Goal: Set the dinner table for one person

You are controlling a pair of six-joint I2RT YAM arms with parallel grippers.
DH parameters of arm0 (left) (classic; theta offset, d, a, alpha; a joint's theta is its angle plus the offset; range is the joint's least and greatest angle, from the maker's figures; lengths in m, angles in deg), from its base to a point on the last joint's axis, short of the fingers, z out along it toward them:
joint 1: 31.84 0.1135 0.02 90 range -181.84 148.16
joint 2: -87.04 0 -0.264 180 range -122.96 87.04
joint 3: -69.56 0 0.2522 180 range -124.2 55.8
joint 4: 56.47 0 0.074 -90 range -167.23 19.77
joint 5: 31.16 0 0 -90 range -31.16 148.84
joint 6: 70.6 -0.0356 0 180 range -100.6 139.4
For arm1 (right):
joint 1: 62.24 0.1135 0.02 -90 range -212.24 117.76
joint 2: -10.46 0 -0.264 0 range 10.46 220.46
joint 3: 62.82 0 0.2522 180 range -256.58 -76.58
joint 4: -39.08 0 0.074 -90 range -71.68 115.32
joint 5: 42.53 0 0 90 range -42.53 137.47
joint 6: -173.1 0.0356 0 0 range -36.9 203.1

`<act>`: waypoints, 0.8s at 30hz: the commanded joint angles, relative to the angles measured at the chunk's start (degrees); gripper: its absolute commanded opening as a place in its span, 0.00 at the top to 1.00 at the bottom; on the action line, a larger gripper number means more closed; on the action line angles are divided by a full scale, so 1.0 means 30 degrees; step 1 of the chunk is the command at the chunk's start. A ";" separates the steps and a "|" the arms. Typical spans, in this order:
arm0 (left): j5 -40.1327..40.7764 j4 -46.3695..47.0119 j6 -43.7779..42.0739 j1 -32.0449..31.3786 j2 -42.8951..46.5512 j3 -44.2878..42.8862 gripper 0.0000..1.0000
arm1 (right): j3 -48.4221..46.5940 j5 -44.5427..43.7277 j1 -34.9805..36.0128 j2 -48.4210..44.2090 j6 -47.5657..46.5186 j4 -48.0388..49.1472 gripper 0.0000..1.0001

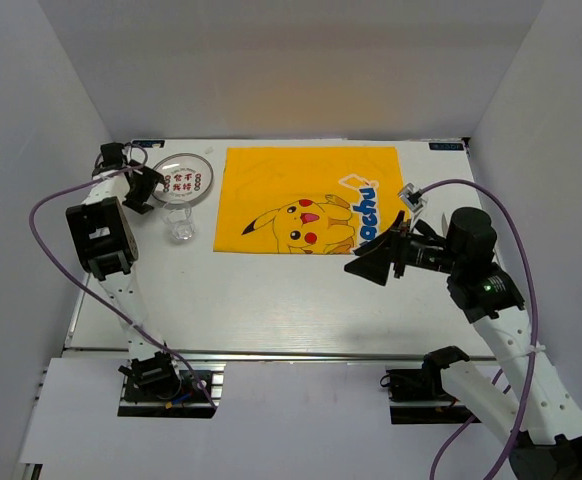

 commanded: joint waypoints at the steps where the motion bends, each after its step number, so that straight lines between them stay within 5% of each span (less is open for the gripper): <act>1: -0.0351 0.1843 0.0472 0.0040 -0.0093 0.1030 0.16 | 0.0232 0.0587 0.0162 0.0058 -0.0171 0.0681 0.11; 5: -0.0293 0.2693 0.0795 0.0040 -0.0356 0.1353 0.45 | 0.0174 0.0587 0.0104 0.0176 -0.0200 0.0681 0.11; 6: -0.0293 0.2810 0.0882 0.0040 -0.0444 0.1383 0.62 | 0.0173 0.0587 0.0075 0.0234 -0.0201 0.0622 0.11; 11: -0.0935 0.3074 0.0883 0.0040 -0.1030 0.0885 0.85 | 0.0027 0.0499 0.0104 0.0527 -0.0230 0.0621 0.11; 12: -0.1199 0.3104 0.0912 0.0040 -0.1002 0.0856 0.98 | -0.0002 0.0441 0.0133 0.0672 -0.0172 0.0651 0.11; 18: -0.2166 0.4740 0.1117 0.0215 0.0749 0.1235 1.00 | 0.0261 0.0148 0.0163 0.0821 -0.0201 0.0622 0.11; 24: -0.3896 0.9898 0.1556 0.0215 0.3332 0.3637 1.00 | 0.0613 -0.0233 0.0162 0.0470 -0.0113 0.0447 0.11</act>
